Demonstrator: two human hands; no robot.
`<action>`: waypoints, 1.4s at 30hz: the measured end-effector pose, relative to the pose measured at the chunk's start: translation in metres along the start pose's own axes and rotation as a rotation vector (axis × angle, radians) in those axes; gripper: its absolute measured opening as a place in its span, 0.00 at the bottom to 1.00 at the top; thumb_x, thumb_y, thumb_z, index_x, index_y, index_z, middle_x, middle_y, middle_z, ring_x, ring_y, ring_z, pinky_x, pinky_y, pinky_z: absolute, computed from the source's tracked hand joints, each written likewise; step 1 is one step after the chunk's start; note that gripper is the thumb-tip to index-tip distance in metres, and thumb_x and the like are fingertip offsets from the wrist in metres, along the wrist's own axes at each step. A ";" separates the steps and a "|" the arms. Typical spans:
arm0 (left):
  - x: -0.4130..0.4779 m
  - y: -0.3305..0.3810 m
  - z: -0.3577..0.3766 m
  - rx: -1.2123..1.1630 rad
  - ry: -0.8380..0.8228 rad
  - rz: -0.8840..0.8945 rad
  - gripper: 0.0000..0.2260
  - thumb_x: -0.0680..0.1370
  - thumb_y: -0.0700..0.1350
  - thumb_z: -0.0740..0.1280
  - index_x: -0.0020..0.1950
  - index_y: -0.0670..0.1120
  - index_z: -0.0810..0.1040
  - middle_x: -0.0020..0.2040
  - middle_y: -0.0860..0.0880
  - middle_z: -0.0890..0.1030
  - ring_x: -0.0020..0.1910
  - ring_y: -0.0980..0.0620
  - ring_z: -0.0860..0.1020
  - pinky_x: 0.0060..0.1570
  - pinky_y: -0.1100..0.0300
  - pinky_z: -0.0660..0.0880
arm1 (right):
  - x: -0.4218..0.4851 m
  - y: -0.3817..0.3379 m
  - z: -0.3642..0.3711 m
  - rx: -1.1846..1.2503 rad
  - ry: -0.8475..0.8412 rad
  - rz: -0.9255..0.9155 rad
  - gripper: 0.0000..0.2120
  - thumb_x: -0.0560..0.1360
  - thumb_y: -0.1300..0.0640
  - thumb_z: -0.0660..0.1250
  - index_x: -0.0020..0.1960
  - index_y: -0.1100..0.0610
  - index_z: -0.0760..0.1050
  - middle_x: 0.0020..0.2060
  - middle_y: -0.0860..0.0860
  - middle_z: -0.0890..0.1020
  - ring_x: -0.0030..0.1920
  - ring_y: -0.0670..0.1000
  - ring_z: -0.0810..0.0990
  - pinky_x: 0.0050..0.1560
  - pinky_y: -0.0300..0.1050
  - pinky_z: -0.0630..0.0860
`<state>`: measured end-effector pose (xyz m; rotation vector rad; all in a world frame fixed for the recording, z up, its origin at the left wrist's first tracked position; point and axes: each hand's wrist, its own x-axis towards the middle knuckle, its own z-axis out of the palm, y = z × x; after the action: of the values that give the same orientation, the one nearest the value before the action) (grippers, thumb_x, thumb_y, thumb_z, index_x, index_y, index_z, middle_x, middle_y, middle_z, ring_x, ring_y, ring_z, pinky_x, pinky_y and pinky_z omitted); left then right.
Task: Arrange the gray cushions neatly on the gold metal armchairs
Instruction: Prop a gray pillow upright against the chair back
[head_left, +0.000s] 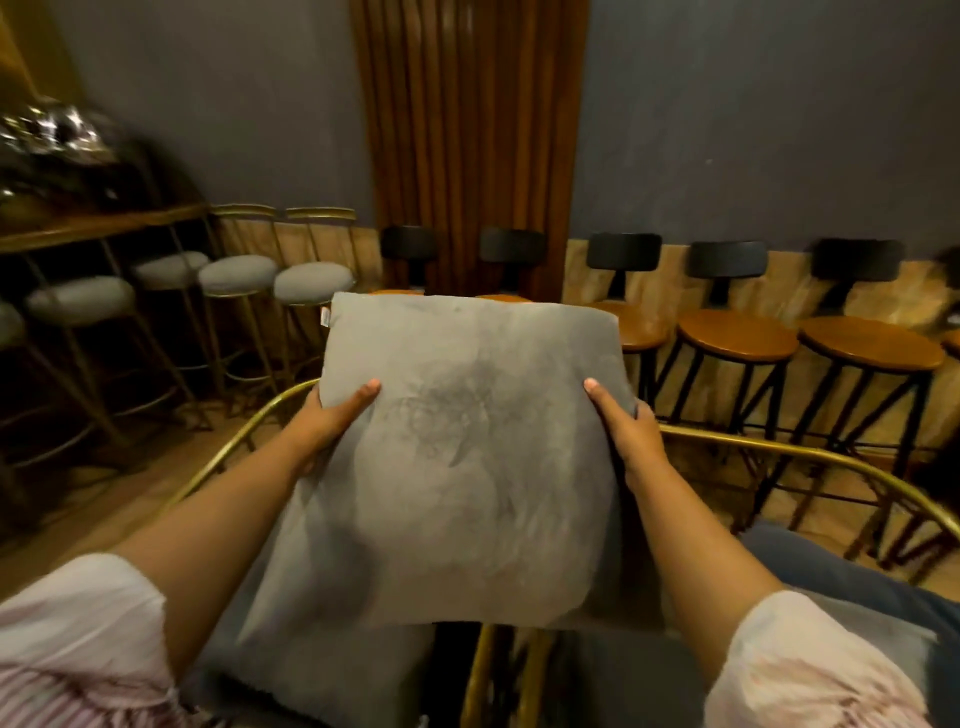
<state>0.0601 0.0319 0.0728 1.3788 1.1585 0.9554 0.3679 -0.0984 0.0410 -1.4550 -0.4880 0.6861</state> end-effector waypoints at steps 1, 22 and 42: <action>0.014 -0.006 -0.014 -0.006 0.008 -0.005 0.32 0.73 0.53 0.70 0.73 0.44 0.65 0.67 0.45 0.74 0.61 0.45 0.75 0.55 0.54 0.72 | 0.001 0.004 0.019 0.005 -0.007 -0.003 0.46 0.58 0.34 0.76 0.69 0.52 0.67 0.60 0.49 0.77 0.57 0.53 0.77 0.60 0.54 0.76; 0.349 -0.043 -0.145 0.132 -0.118 -0.090 0.51 0.67 0.57 0.74 0.77 0.54 0.42 0.77 0.45 0.58 0.74 0.38 0.60 0.69 0.36 0.62 | 0.136 0.069 0.275 -0.071 -0.150 -0.012 0.69 0.50 0.48 0.83 0.77 0.40 0.40 0.74 0.47 0.62 0.71 0.52 0.65 0.70 0.58 0.67; 0.462 -0.261 -0.076 0.155 -0.082 -0.078 0.46 0.70 0.44 0.74 0.77 0.47 0.45 0.77 0.46 0.58 0.75 0.45 0.61 0.66 0.61 0.60 | 0.230 0.272 0.312 -0.176 0.134 -0.057 0.59 0.53 0.39 0.79 0.76 0.44 0.52 0.72 0.47 0.65 0.69 0.48 0.67 0.63 0.41 0.70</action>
<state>0.0489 0.4949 -0.1975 1.4716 1.2353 0.7597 0.2867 0.2821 -0.2291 -1.6346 -0.4932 0.5062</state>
